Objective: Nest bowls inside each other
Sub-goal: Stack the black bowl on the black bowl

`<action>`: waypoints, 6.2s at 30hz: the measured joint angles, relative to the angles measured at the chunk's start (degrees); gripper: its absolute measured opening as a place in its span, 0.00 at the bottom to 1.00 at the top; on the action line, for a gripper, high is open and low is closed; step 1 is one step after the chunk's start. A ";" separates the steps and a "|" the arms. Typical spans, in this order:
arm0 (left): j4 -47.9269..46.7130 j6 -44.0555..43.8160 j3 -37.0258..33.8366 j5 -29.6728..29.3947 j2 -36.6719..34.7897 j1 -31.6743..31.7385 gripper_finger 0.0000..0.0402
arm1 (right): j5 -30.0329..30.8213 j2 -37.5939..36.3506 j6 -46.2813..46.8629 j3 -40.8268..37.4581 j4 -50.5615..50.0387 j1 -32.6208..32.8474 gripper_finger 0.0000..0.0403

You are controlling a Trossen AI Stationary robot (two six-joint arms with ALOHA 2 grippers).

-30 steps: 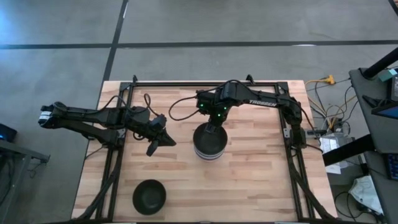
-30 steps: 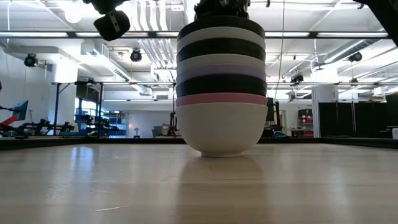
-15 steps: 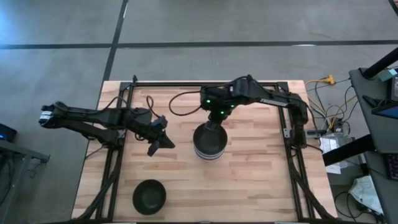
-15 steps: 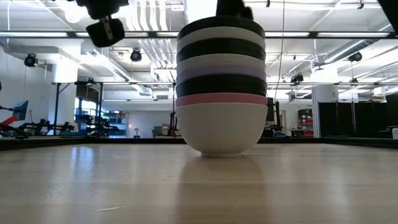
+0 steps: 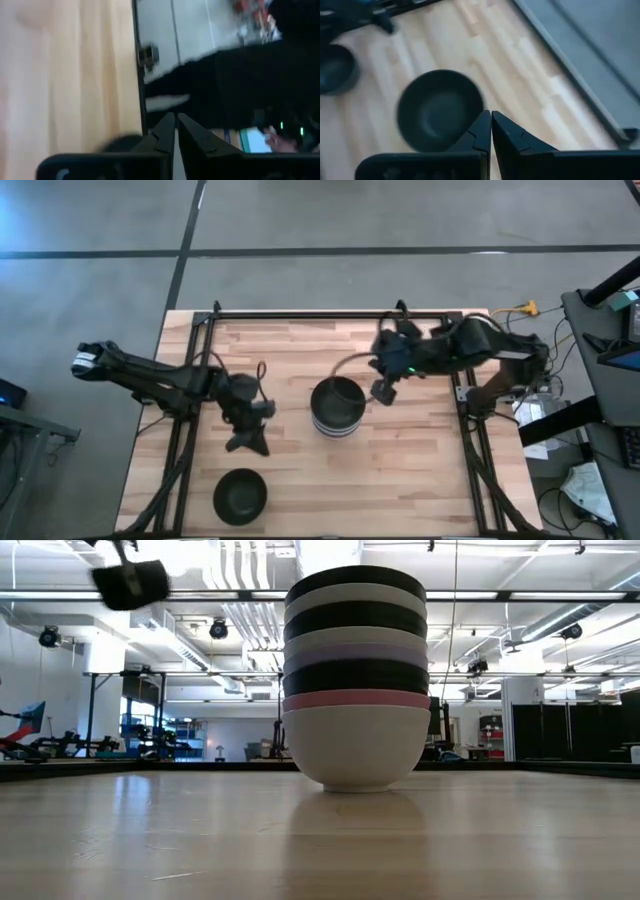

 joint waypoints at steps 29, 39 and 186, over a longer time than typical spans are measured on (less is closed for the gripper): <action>-19.66 3.99 -1.63 -8.27 14.27 -10.67 0.50 | 6.64 -21.21 19.33 -30.63 -2.71 3.42 0.02; -17.13 2.52 -1.74 -7.64 24.11 -12.90 0.29 | 6.27 -24.76 17.75 -30.69 -3.04 4.69 0.02; -64.30 20.96 78.71 -21.66 51.10 22.09 0.01 | 3.27 -28.71 21.86 -38.58 1.66 9.32 0.02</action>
